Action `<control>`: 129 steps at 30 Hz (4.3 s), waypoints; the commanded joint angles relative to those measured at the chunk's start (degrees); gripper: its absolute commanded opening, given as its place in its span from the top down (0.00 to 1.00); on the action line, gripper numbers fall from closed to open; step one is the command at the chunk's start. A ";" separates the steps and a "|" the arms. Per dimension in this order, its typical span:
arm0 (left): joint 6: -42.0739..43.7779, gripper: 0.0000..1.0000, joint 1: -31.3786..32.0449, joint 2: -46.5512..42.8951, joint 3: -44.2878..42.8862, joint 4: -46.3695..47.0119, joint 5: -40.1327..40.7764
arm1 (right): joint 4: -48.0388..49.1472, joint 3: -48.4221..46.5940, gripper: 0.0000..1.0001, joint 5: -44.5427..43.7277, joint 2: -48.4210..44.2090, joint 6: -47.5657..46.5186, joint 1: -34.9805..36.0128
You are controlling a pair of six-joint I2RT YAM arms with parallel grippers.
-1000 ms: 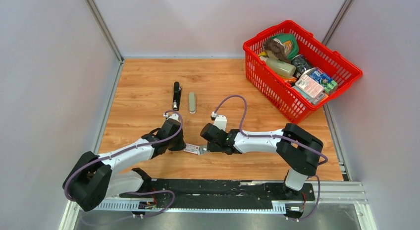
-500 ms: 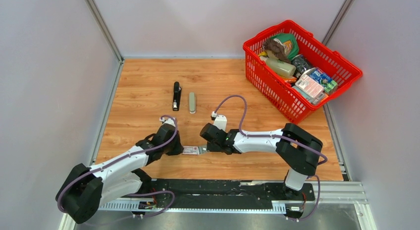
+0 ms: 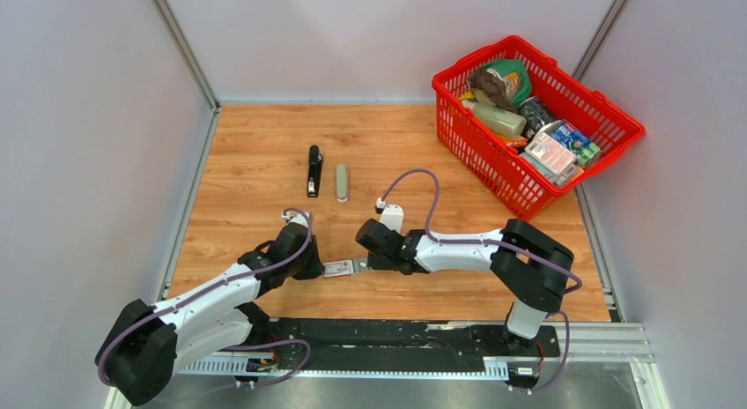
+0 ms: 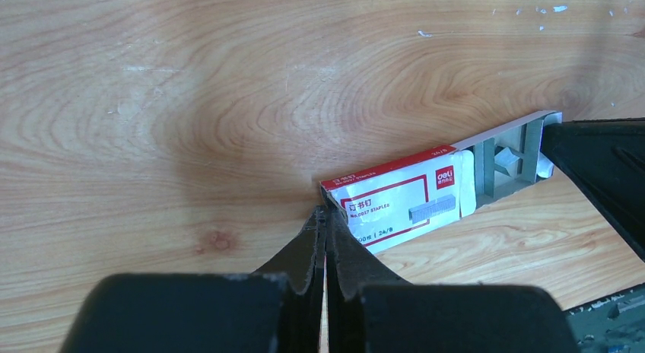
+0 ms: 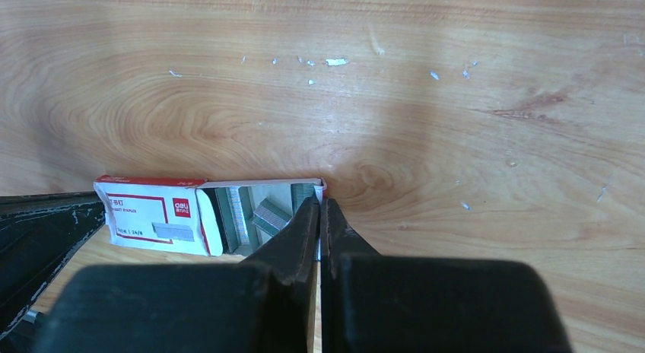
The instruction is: Unload the staples from the stapler
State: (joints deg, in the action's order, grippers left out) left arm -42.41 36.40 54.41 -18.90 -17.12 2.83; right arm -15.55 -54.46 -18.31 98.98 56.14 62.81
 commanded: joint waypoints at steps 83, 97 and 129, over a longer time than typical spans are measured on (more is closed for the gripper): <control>-0.74 1.00 2.53 6.23 -0.79 1.39 -0.72 | -3.08 -5.04 0.77 -1.56 -0.19 0.11 2.59; -0.92 1.00 2.80 7.02 -0.88 2.10 -0.98 | -1.50 -5.40 0.75 -0.06 1.30 -0.15 2.85; -0.92 1.00 3.06 6.85 -0.70 1.74 -0.81 | -2.47 -6.98 0.73 -0.68 3.50 -1.12 2.85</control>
State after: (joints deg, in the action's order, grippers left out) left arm -43.20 38.98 60.34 -20.78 -12.56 2.17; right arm -18.22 -59.31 -17.91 102.24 55.66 65.45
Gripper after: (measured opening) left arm 0.006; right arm 0.264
